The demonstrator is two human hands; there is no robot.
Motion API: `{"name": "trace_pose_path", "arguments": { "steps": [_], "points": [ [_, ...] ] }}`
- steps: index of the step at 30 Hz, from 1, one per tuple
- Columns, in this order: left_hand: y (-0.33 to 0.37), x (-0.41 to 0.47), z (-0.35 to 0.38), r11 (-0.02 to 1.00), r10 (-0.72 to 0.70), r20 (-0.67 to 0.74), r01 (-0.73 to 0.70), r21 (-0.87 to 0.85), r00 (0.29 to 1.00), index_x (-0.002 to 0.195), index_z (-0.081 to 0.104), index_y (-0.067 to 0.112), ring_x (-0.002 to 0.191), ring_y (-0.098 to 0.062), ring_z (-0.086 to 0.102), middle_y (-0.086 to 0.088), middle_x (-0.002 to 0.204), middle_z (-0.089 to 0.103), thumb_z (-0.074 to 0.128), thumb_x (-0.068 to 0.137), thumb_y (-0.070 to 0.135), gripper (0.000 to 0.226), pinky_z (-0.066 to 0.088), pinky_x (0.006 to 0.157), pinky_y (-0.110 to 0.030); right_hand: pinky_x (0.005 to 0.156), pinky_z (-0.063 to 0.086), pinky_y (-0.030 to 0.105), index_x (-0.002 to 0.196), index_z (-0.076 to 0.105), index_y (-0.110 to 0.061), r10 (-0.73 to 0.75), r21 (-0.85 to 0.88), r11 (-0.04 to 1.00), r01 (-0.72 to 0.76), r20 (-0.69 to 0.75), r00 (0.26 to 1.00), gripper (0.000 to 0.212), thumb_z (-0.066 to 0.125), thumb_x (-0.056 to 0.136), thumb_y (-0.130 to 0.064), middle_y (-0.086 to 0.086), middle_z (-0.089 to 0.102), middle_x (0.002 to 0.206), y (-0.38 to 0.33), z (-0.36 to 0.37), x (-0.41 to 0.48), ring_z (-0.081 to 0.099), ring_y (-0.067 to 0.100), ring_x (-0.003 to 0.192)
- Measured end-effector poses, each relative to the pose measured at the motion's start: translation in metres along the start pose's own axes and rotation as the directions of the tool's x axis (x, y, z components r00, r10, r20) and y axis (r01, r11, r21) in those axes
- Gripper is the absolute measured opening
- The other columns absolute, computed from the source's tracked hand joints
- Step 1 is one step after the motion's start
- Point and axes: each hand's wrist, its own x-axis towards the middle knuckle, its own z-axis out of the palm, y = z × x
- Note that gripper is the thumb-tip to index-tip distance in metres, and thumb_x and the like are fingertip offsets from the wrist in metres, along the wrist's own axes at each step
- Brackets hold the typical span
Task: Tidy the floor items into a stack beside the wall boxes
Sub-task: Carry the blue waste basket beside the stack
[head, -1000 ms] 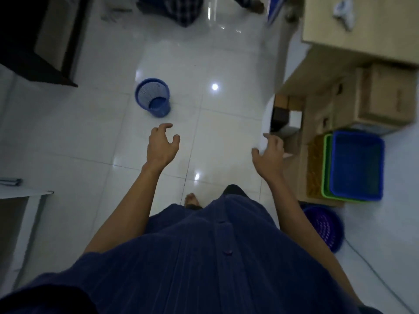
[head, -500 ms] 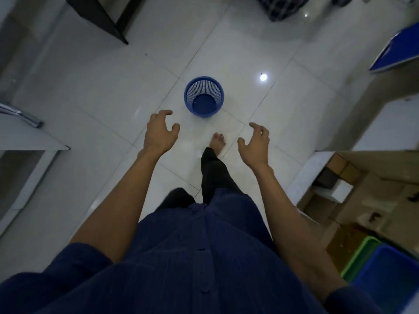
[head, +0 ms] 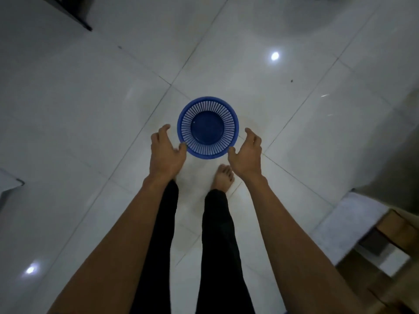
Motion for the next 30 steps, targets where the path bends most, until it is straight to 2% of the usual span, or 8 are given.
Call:
{"name": "trace_pose_path", "arguments": {
  "steps": [1,3,8,14,19,22,24,30],
  "points": [
    [-0.011,0.025,0.016,1.0,0.004,-0.001,-0.004,0.011,1.0,0.153,0.03,0.02,0.131,-0.009,0.046,-0.01,0.151,0.033,0.065,0.092,0.032,0.072,0.035,0.095,-0.024,0.105,0.042,0.041,0.155,0.024,-0.011,0.005,-0.006,1.0,-0.005,0.008,1.0,0.076,0.065,0.093,-0.022,0.014,0.028,0.155,0.007,0.015,0.027,0.039,0.032,0.136],
    [-0.032,0.066,0.048,0.999,0.016,0.008,-0.016,0.029,1.0,0.155,0.025,0.017,0.137,-0.027,0.041,-0.013,0.153,0.03,0.067,0.092,0.032,0.077,0.037,0.098,-0.03,0.104,0.046,0.044,0.156,0.02,-0.013,0.002,-0.027,1.0,-0.002,0.033,0.999,0.078,0.064,0.092,-0.02,0.015,0.026,0.155,0.019,0.042,0.071,0.039,0.034,0.135],
    [-0.078,0.125,0.103,0.993,0.004,0.109,-0.017,0.117,0.994,0.16,0.007,0.018,0.141,-0.034,0.037,-0.016,0.161,0.02,0.067,0.092,0.03,0.092,0.044,0.108,-0.052,0.102,0.049,0.054,0.159,0.006,-0.021,0.088,0.024,0.996,-0.088,-0.011,0.996,0.087,0.064,0.094,-0.023,0.015,0.01,0.162,0.044,0.098,0.129,0.039,0.04,0.136],
    [-0.089,0.132,0.114,0.994,0.057,0.061,-0.063,0.088,0.997,0.159,0.012,0.016,0.123,-0.028,0.052,-0.013,0.144,0.038,0.07,0.088,0.029,0.092,0.05,0.086,-0.033,0.102,0.05,0.049,0.159,0.009,-0.014,0.046,0.015,0.999,-0.045,-0.075,0.996,0.084,0.061,0.094,-0.023,0.014,0.027,0.156,0.056,0.118,0.122,0.043,0.034,0.132],
    [-0.032,0.064,0.034,0.978,0.191,0.061,-0.195,0.068,0.98,0.158,0.019,0.018,0.124,-0.026,0.047,-0.012,0.138,0.039,0.065,0.088,0.029,0.084,0.05,0.1,-0.041,0.107,0.041,0.037,0.159,0.017,-0.012,0.073,0.152,0.988,-0.04,-0.215,0.974,0.074,0.056,0.096,-0.017,0.013,0.036,0.151,0.021,0.068,0.012,0.039,0.02,0.13],
    [0.03,-0.01,-0.047,0.954,0.288,0.087,-0.293,0.061,0.954,0.158,0.022,0.015,0.123,-0.025,0.048,-0.013,0.135,0.04,0.06,0.092,0.023,0.077,0.05,0.102,-0.043,0.105,0.037,0.013,0.158,0.019,-0.011,0.097,0.259,0.966,-0.025,-0.268,0.958,0.071,0.053,0.095,-0.009,0.009,0.039,0.149,-0.023,0.015,-0.091,0.031,-0.002,0.121],
    [0.071,-0.064,-0.1,0.925,0.371,0.082,-0.376,0.063,0.925,0.157,0.024,0.015,0.118,-0.023,0.051,-0.012,0.132,0.04,0.06,0.093,0.024,0.074,0.053,0.098,-0.041,0.095,0.032,-0.002,0.158,0.022,-0.013,0.105,0.313,0.95,0.001,-0.323,0.941,0.07,0.053,0.095,-0.008,0.007,0.042,0.146,-0.05,-0.019,-0.161,0.035,0.0,0.122],
    [0.15,-0.206,-0.197,0.784,0.613,0.092,-0.618,0.052,0.785,0.156,0.028,0.014,0.111,-0.014,0.051,-0.011,0.128,0.038,0.061,0.092,0.03,0.073,0.05,0.088,-0.023,0.1,0.034,0.002,0.157,0.027,-0.014,0.177,0.419,0.903,0.093,-0.56,0.81,0.072,0.057,0.092,-0.008,0.006,0.044,0.144,-0.092,-0.085,-0.336,0.04,-0.001,0.125]
  ]
}}
